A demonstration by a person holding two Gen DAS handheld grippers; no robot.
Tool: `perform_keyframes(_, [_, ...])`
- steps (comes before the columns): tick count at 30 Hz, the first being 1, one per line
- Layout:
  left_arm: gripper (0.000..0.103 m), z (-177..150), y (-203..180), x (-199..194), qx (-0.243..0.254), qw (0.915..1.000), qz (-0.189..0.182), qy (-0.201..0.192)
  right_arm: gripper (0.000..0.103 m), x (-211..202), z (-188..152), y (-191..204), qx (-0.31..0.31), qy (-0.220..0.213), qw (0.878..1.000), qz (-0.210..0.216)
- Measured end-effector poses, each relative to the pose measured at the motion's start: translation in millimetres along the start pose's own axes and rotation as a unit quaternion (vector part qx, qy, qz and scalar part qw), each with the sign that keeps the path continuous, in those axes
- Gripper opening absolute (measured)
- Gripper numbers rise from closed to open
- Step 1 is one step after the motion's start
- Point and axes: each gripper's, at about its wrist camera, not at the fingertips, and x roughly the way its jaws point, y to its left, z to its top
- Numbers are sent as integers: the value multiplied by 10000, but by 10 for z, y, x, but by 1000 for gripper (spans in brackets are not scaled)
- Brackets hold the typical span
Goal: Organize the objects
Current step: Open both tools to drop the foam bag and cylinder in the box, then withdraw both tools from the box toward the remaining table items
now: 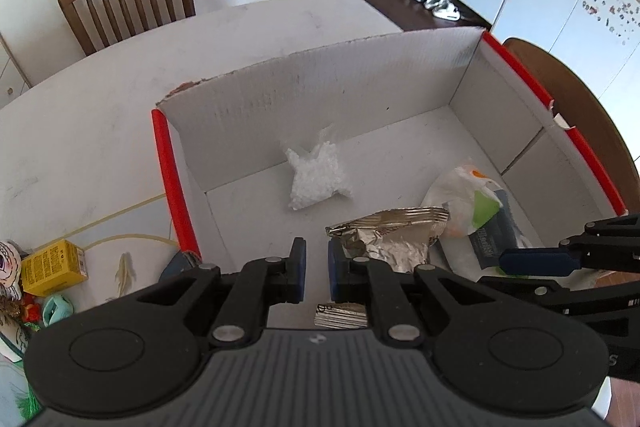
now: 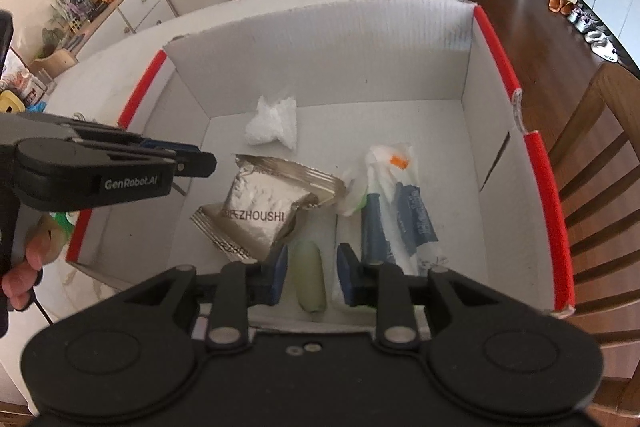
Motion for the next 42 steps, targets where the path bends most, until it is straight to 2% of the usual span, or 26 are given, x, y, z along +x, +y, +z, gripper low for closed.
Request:
perform_keyframes(9, [12, -120, -38, -271, 54, 9995, -156, -277, 33, -167, -34, 73, -15, -269, 9996, 87])
perform_keyframes(18, [12, -246, -22, -595, -81, 9978, -338, -560, 49, -406, -56, 169, 50, -628, 9978, 179])
perform_keyframes(23, [12, -352, 22, -782, -54, 9967, -324, -748, 63, -528, -104, 250, 29, -801, 9965, 222])
perform_keyframes(30, [17, -480, 149, -1007, -5, 9951, -317, -935, 70, -626, -156, 415, 17, -928, 9953, 266])
perform_keyframes(32, [21, -513, 203, -1057, 3, 9946, -327, -984, 71, -647, -168, 471, 32, -976, 9948, 293])
perform_keyframes(34, [31, -552, 253, -1113, 11, 9940, -323, -1043, 74, -671, -184, 539, 33, -1043, 9941, 292])
perform_keyframes(35, [33, -578, 275, -1135, 14, 9937, -309, -1078, 77, -676, -189, 577, 18, -1076, 9938, 291])
perform_keyframes(37, [51, -621, 328, -1181, 30, 9929, -255, -1157, 79, -681, -191, 651, -12, -1115, 9933, 308])
perform_keyframes(39, [59, -657, 394, -1217, 23, 9923, -204, -1218, 80, -672, -185, 722, -7, -1146, 9929, 309])
perform_keyframes(42, [62, -706, 512, -1265, -24, 9922, -201, -1230, 83, -644, -175, 815, 61, -1180, 9924, 350])
